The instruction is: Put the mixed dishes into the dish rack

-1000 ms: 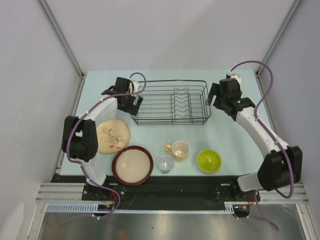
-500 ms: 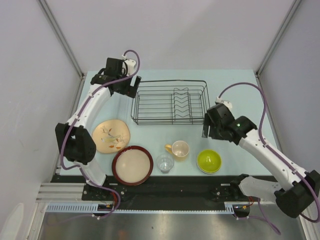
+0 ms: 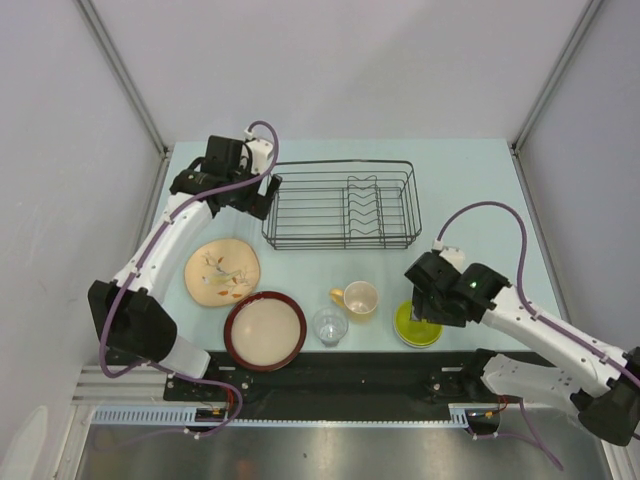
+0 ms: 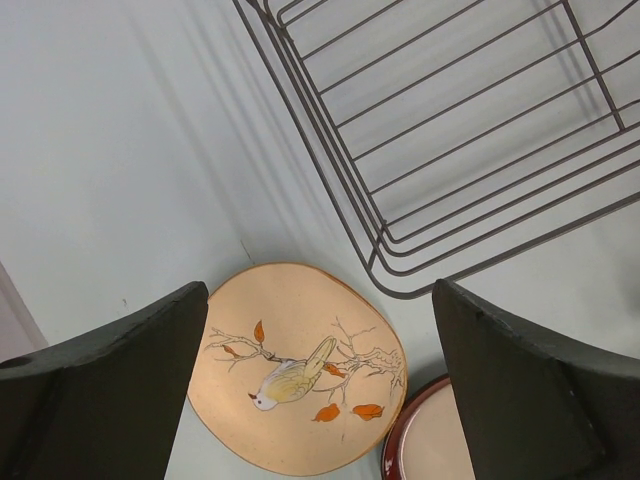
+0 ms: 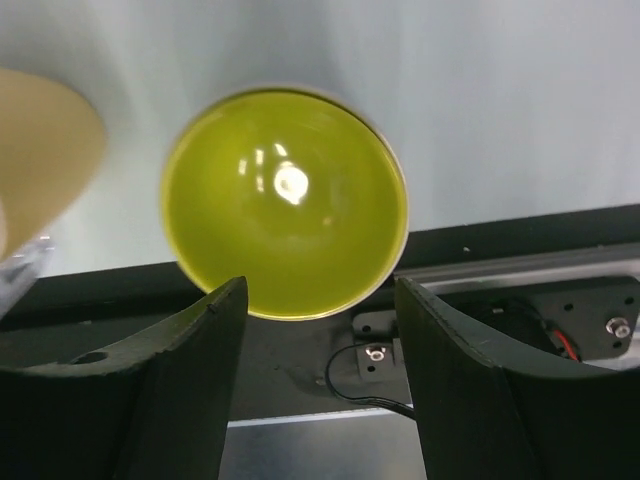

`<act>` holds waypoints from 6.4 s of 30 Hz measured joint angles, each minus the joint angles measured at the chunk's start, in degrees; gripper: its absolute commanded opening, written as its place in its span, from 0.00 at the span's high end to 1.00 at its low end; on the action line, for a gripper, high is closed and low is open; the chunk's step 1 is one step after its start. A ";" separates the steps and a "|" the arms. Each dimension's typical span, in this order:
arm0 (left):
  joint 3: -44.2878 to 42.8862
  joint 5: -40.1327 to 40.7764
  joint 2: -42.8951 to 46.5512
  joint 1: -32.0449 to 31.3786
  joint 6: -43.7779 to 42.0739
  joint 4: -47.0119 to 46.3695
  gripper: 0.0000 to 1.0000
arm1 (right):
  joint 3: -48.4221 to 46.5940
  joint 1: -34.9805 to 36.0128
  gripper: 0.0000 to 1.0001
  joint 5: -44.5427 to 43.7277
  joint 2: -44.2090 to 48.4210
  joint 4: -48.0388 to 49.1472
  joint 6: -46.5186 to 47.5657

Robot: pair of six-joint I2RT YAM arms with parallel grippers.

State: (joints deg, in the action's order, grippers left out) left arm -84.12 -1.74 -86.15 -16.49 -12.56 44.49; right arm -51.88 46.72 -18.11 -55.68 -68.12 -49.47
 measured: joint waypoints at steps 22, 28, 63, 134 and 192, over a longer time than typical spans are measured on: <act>0.94 0.17 1.07 0.00 -1.11 0.17 0.00 | 8.70 1.86 0.51 -5.03 -3.41 1.40 -11.17; 0.94 0.68 1.09 0.00 -1.51 0.17 0.00 | 9.44 1.86 0.58 -5.22 -3.82 2.45 -11.54; 3.69 1.03 1.81 -0.02 -1.51 -0.72 0.00 | 8.04 0.52 1.00 -6.01 0.96 3.23 -9.86; -2.51 1.20 0.52 -6.60 -1.53 -0.26 0.00 | 8.20 4.22 1.00 -11.10 -7.13 1.75 -15.10; -1.16 2.82 0.94 -2.93 -1.51 -0.24 0.00 | -69.31 -13.94 1.00 -39.91 -61.11 17.59 41.81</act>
State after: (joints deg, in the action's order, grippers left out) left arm -85.27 1.08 -85.21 -19.42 -14.06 44.25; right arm -121.19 32.77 -58.02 -116.79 -50.52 -7.66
